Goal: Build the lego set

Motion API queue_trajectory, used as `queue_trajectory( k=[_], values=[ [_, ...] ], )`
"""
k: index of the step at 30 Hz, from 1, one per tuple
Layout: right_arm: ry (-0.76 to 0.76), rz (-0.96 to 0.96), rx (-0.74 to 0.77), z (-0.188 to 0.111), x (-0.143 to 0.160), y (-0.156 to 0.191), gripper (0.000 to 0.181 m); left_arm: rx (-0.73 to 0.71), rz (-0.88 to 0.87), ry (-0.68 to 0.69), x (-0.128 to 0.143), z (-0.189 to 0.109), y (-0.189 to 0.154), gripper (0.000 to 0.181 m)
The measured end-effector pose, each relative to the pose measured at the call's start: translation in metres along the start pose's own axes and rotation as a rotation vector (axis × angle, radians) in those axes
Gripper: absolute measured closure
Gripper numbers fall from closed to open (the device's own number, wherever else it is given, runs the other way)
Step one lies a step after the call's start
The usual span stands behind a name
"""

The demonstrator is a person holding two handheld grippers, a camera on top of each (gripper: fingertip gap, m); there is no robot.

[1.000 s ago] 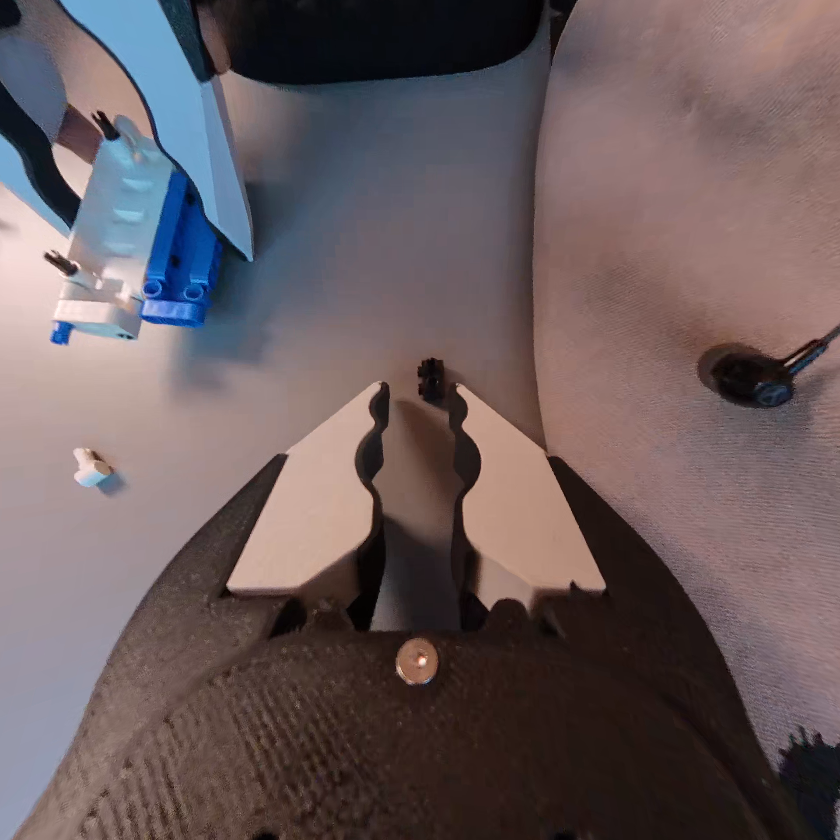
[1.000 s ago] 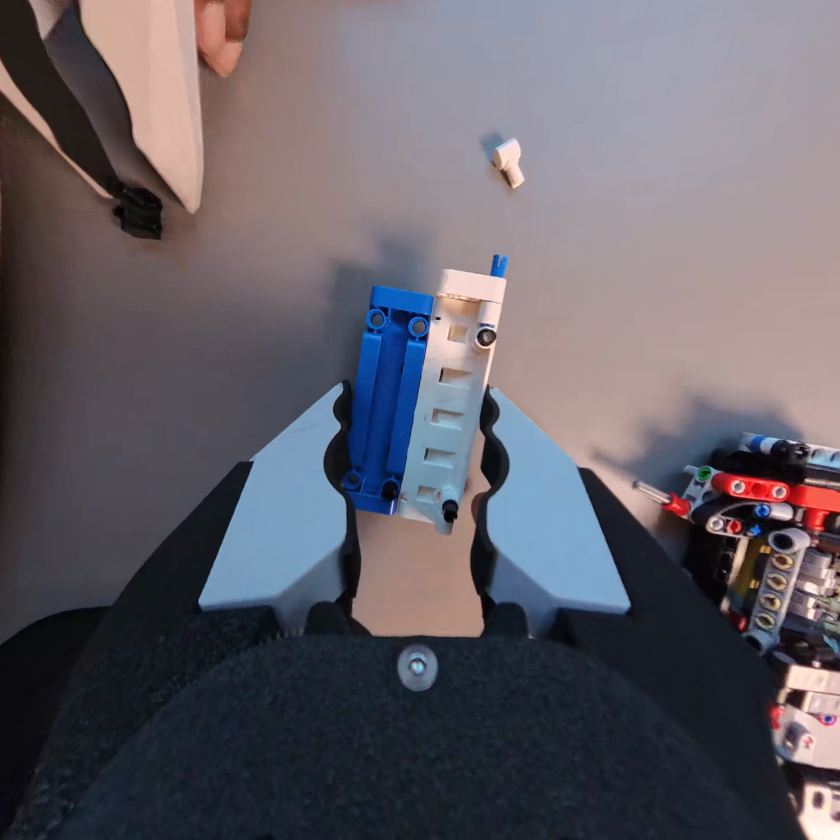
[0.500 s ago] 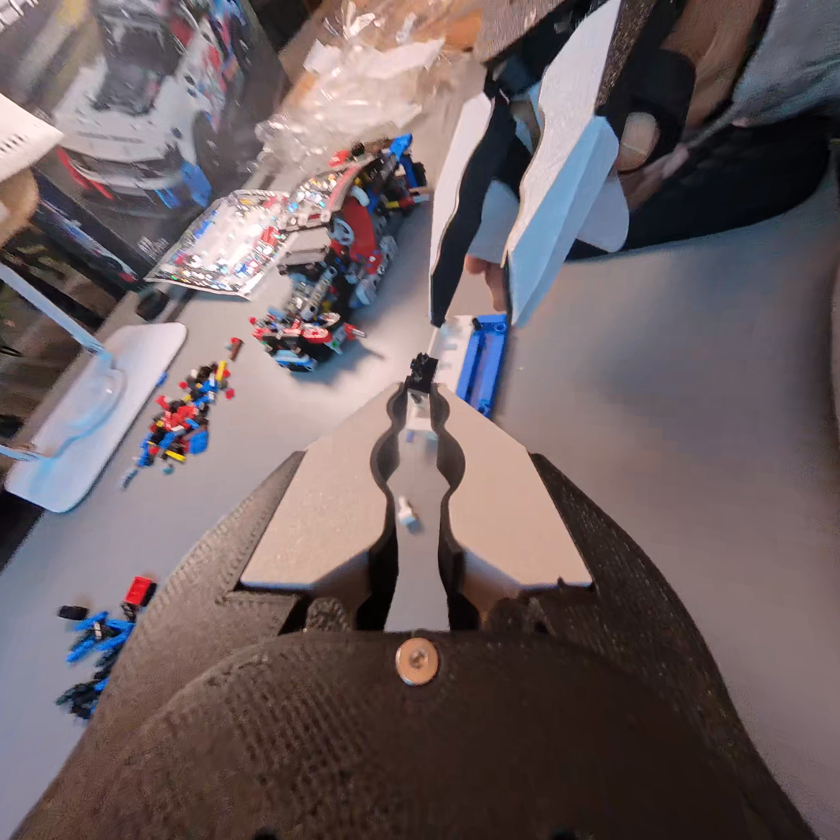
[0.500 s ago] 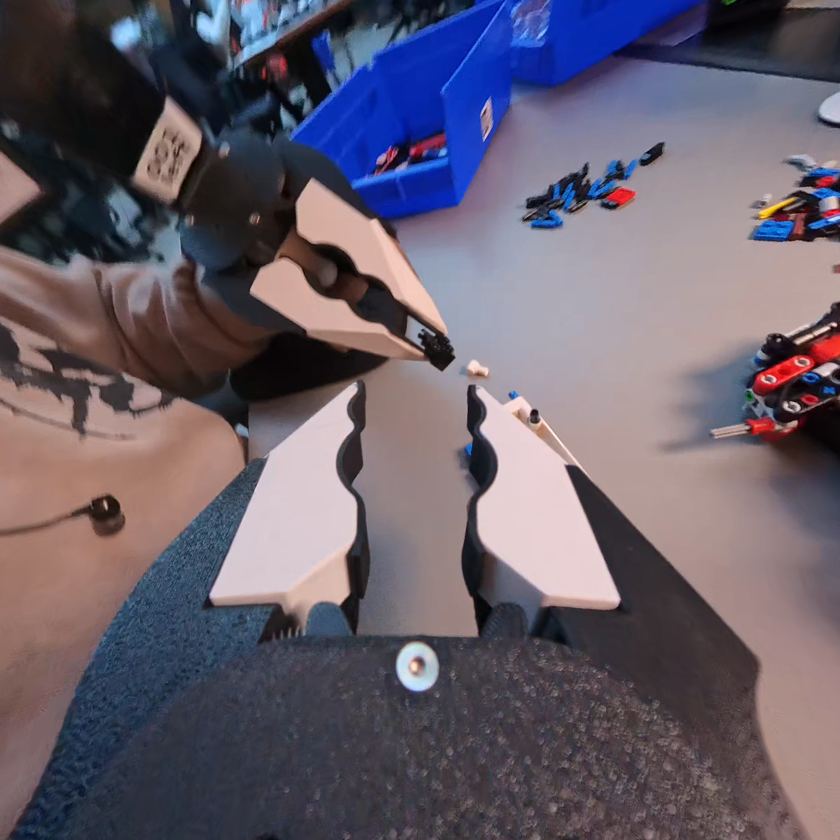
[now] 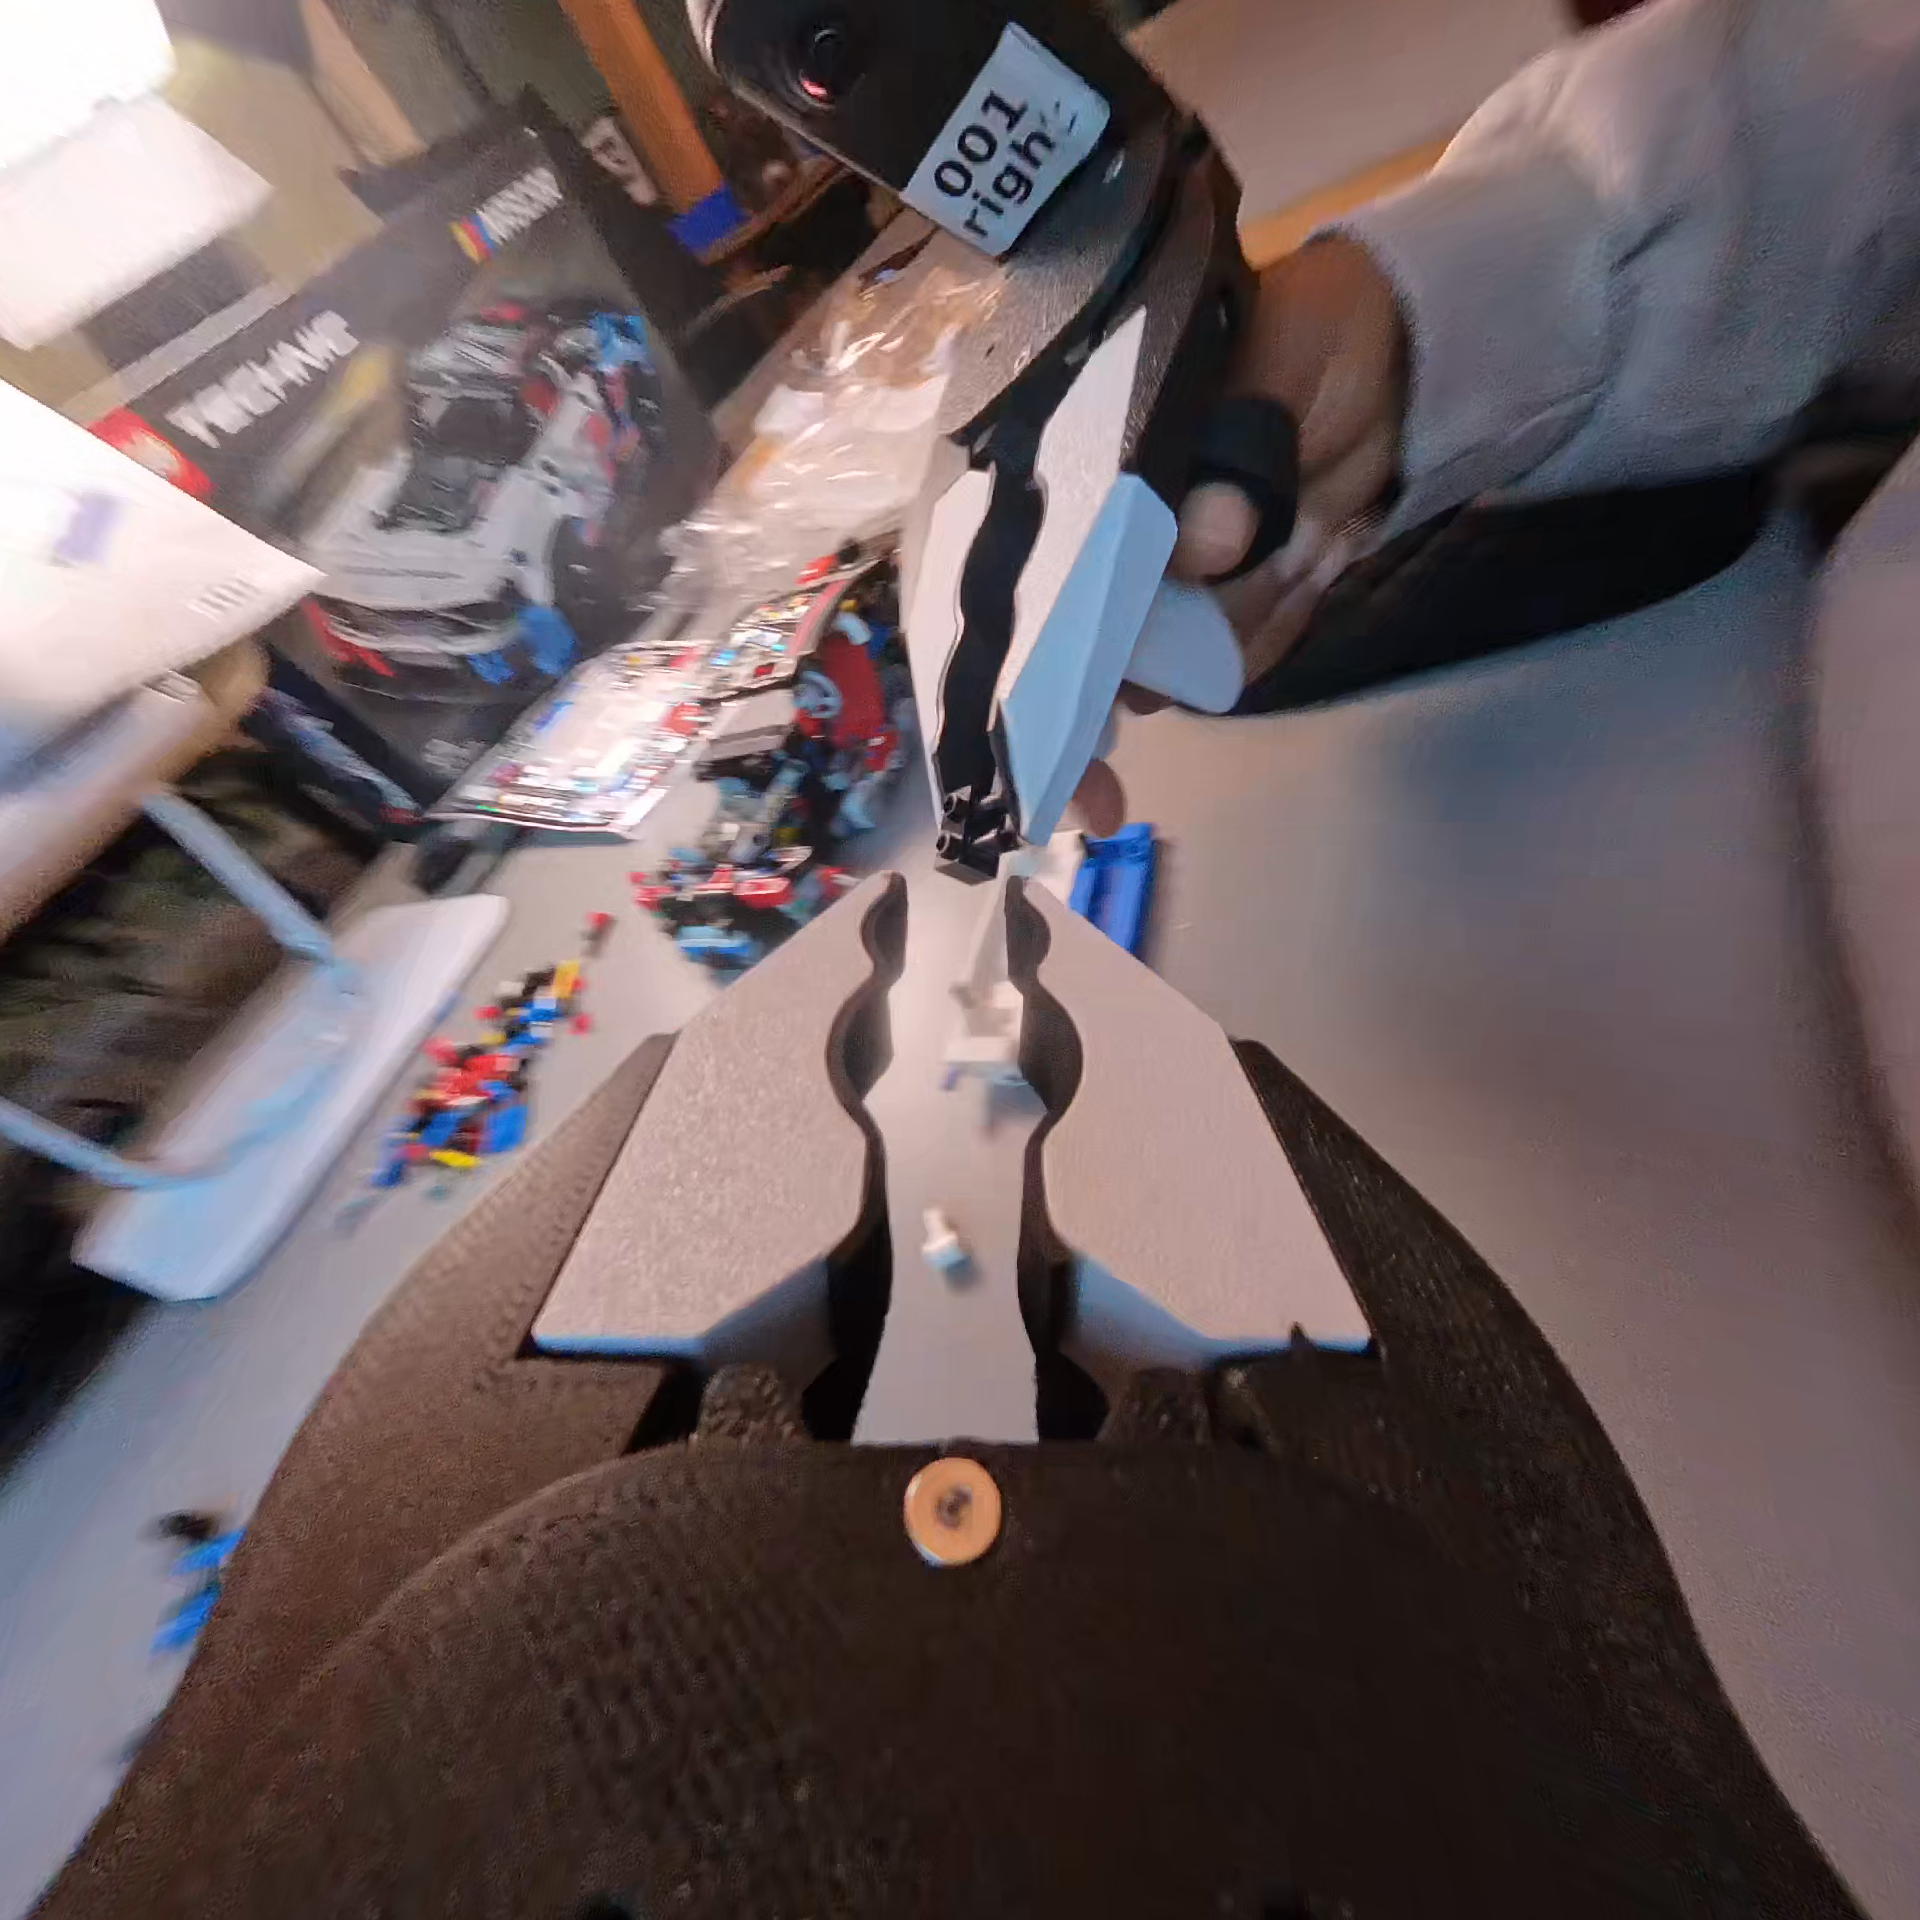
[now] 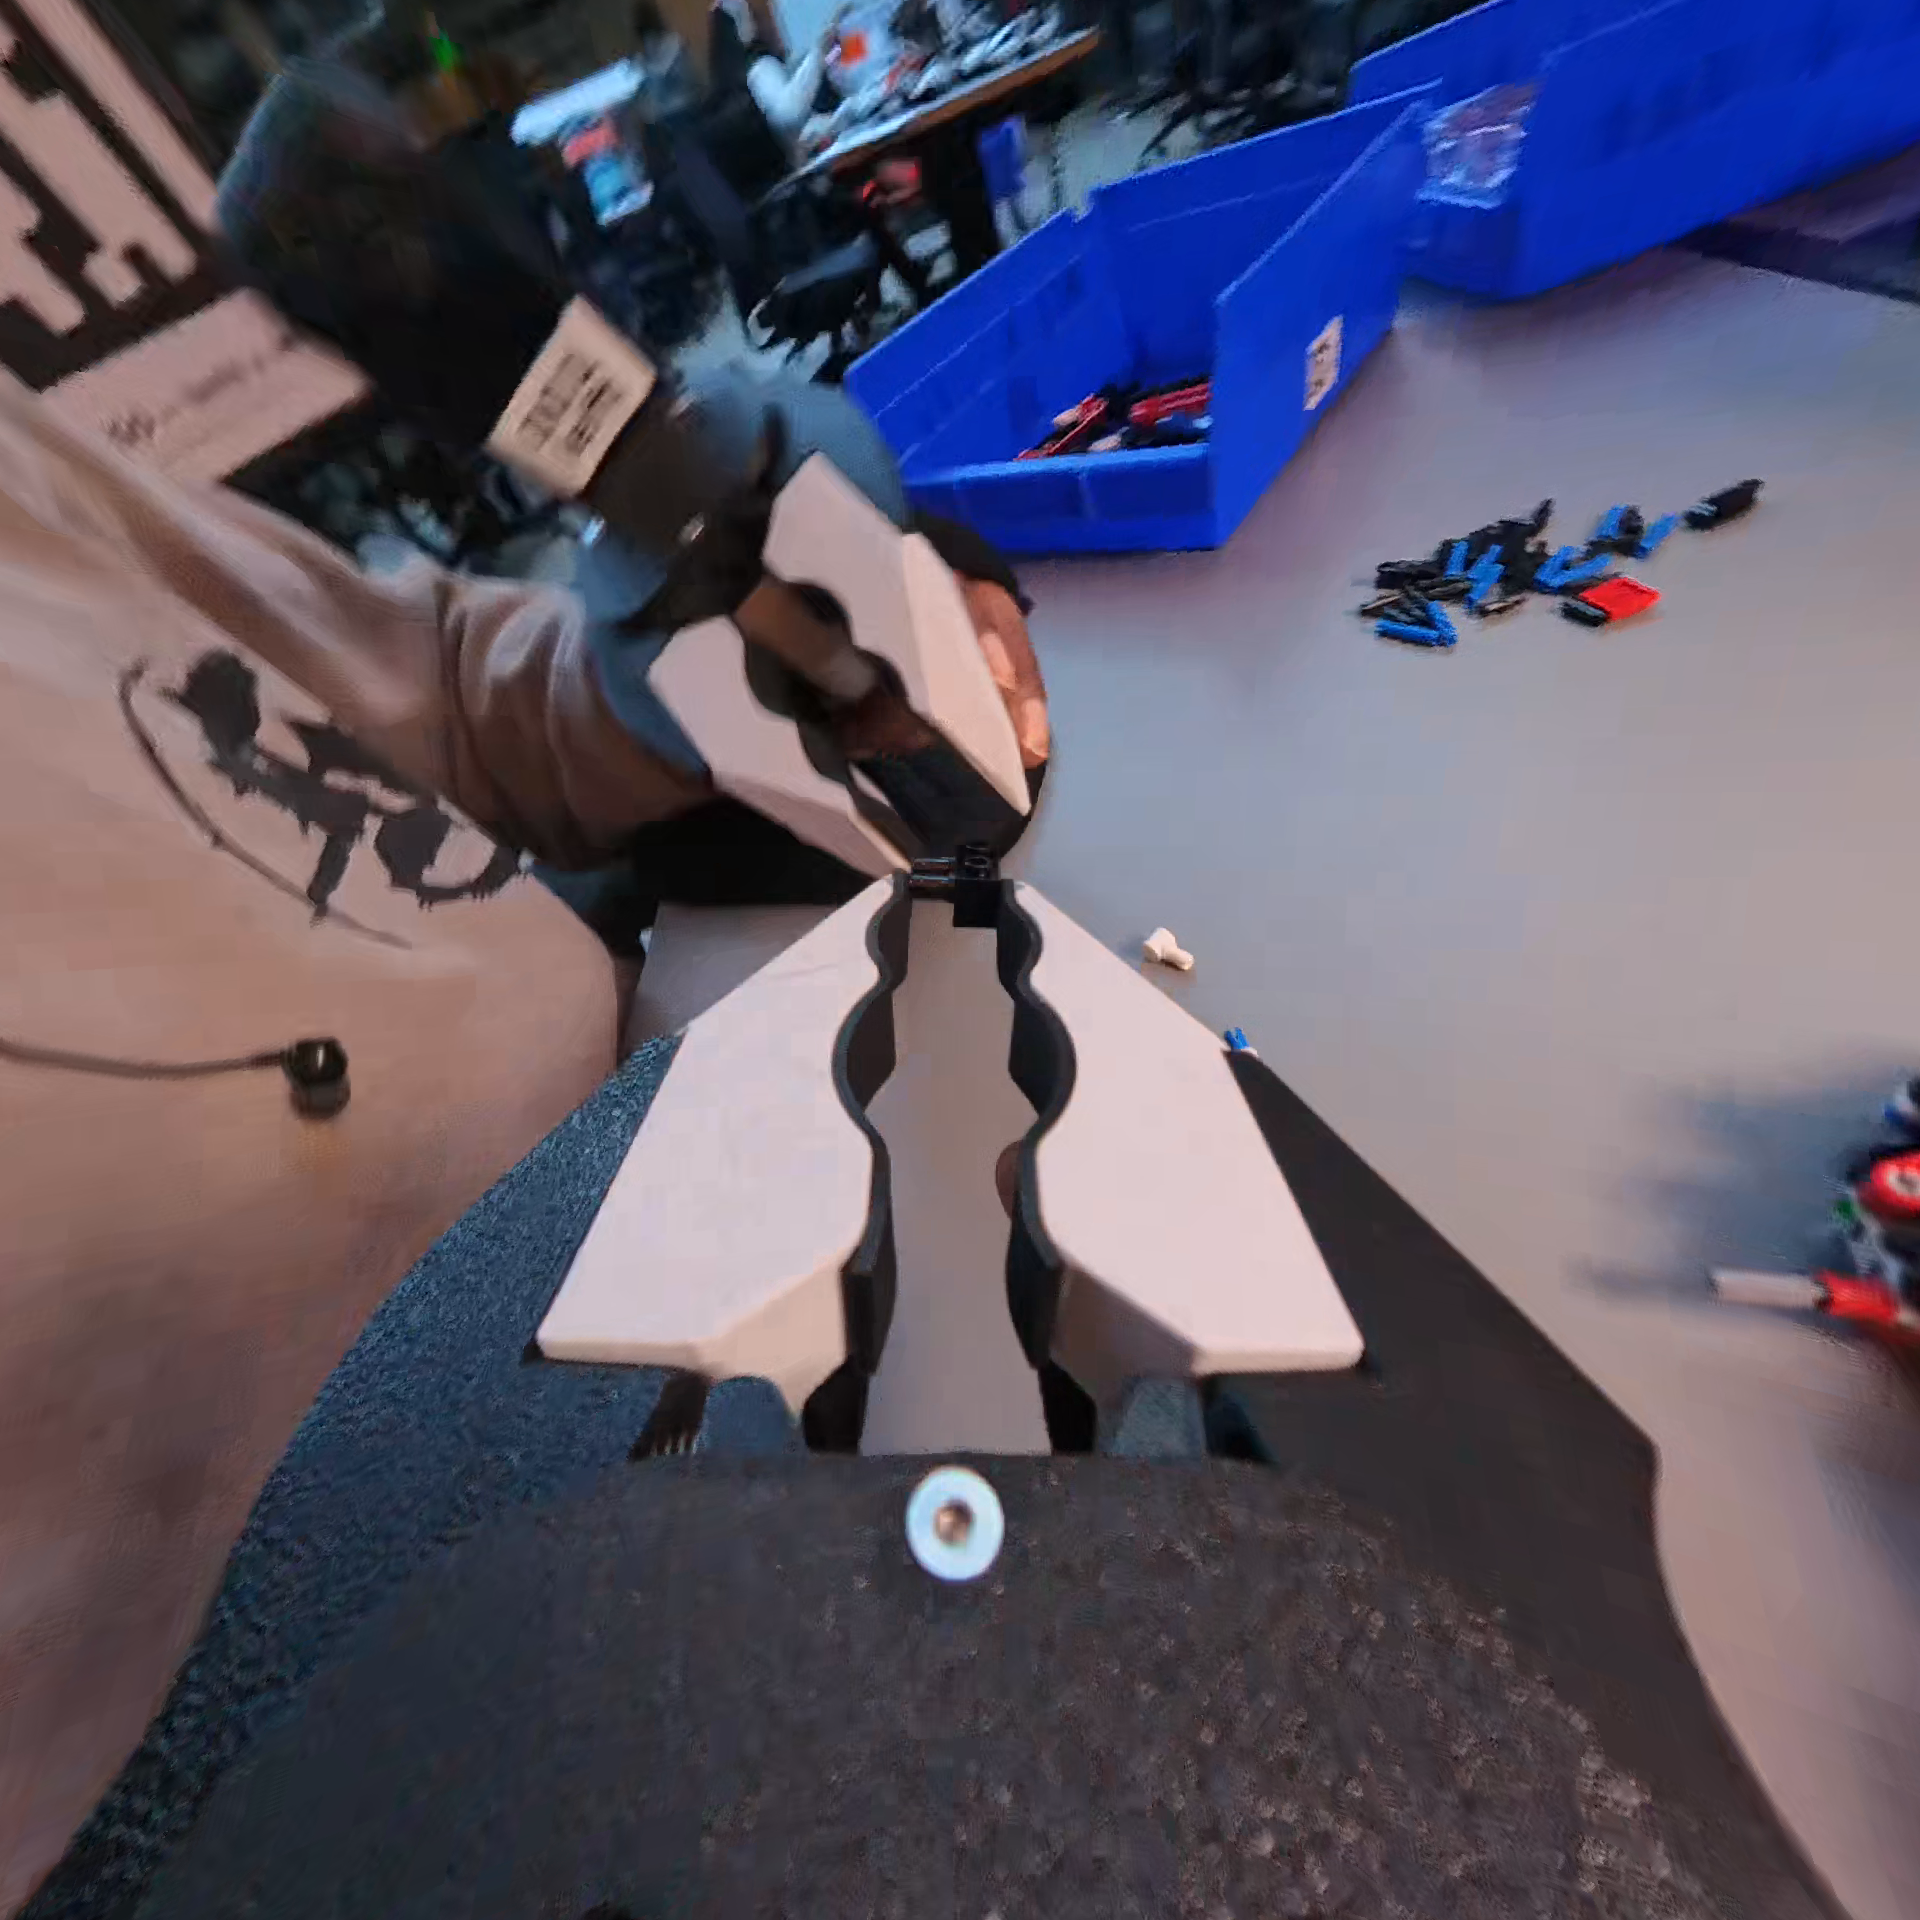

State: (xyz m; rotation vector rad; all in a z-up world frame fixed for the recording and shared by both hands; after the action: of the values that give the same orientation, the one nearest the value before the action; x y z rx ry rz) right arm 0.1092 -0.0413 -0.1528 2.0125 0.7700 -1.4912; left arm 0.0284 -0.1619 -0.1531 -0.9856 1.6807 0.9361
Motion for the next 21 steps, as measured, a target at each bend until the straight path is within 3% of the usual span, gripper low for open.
queue_trajectory(
  k=[1, 4, 7, 13, 21],
  values=[
    [0.043, -0.088, -0.073, -0.002, -0.001, 0.001, 0.167, 0.118, -0.16, -0.009, 0.0, -0.004, 0.003, 0.165],
    [0.162, -0.306, -0.222, -0.001, -0.007, 0.005, 0.167, 0.392, -0.644, 0.016, 0.0, -0.007, 0.019, 0.164],
    [0.256, -0.44, -0.295, 0.008, -0.018, 0.006, 0.167, 0.575, -0.889, 0.085, 0.003, -0.002, 0.02, 0.163],
    [0.321, -0.594, -0.402, 0.015, -0.031, 0.014, 0.167, 0.713, -1.03, 0.149, 0.005, 0.006, 0.019, 0.167],
    [0.313, -0.673, -0.367, 0.01, -0.041, 0.011, 0.167, 0.802, -1.121, 0.139, 0.003, 0.011, 0.024, 0.168]
  ],
)
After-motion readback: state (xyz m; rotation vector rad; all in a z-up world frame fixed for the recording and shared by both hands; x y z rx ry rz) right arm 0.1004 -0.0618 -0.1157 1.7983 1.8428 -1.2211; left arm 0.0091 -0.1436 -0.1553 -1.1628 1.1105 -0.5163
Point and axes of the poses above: each gripper's, where its closed fingertips meet, z out along the fingers, x out of its underside, y = z × x across the jaws, the point moved 8 cm from there along -z, back along the fingers, and after that the axes turned 14 degrees about -z, right-handed, at the moved point
